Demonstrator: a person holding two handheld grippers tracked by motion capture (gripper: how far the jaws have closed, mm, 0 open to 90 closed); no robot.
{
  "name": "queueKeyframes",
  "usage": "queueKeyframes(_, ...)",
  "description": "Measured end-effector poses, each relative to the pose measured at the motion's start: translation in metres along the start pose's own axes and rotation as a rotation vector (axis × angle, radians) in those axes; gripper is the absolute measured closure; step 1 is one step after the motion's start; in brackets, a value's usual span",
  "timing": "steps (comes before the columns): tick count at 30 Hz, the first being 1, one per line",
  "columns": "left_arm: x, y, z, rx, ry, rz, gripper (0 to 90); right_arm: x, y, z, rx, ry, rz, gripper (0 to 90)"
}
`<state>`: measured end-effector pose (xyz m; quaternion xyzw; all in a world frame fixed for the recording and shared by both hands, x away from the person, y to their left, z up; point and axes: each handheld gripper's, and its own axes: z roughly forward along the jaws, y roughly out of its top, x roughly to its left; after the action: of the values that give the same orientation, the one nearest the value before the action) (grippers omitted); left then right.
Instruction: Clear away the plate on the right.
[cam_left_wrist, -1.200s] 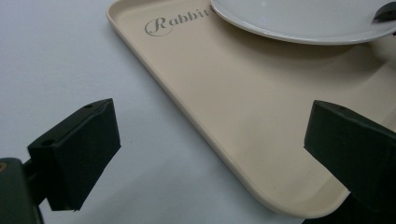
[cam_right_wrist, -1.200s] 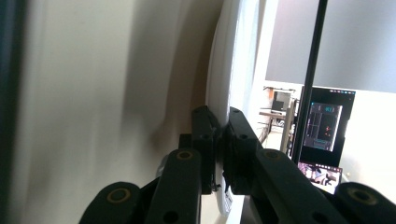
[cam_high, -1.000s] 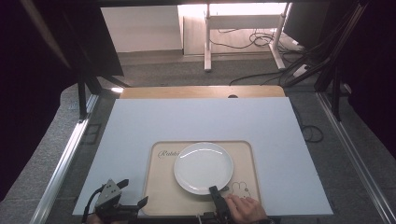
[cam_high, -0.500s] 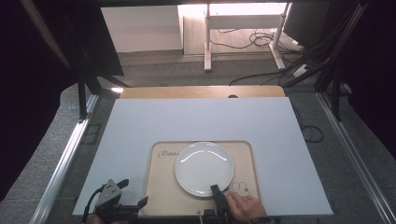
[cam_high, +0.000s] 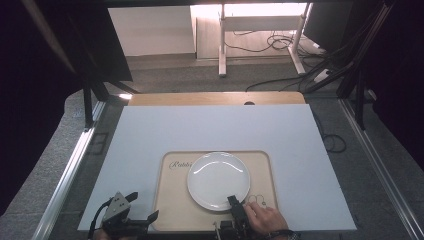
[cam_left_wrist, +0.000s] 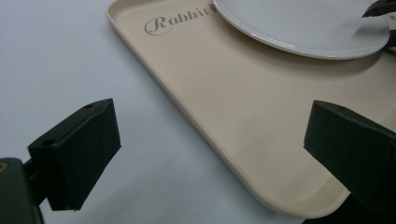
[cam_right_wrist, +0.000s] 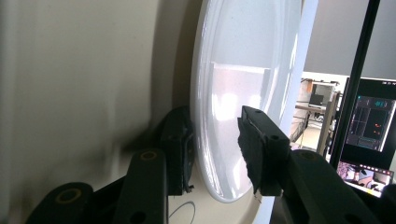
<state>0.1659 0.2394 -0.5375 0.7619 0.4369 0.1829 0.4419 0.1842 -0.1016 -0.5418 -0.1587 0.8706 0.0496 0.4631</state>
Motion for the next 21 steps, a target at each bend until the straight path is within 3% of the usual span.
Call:
queueKeyframes(3, 0.0, 0.0, 0.0, 0.0, 0.0, 0.0, 3.2, -0.001, 0.0, -0.001, 0.008, 0.016, -0.005, 61.9)
queueKeyframes(21, 0.0, 0.0, 0.0, 0.0, 0.001, 0.005, 3.2, -0.004, -0.003, -0.014, -0.016, 0.001, 0.007, 58.7)
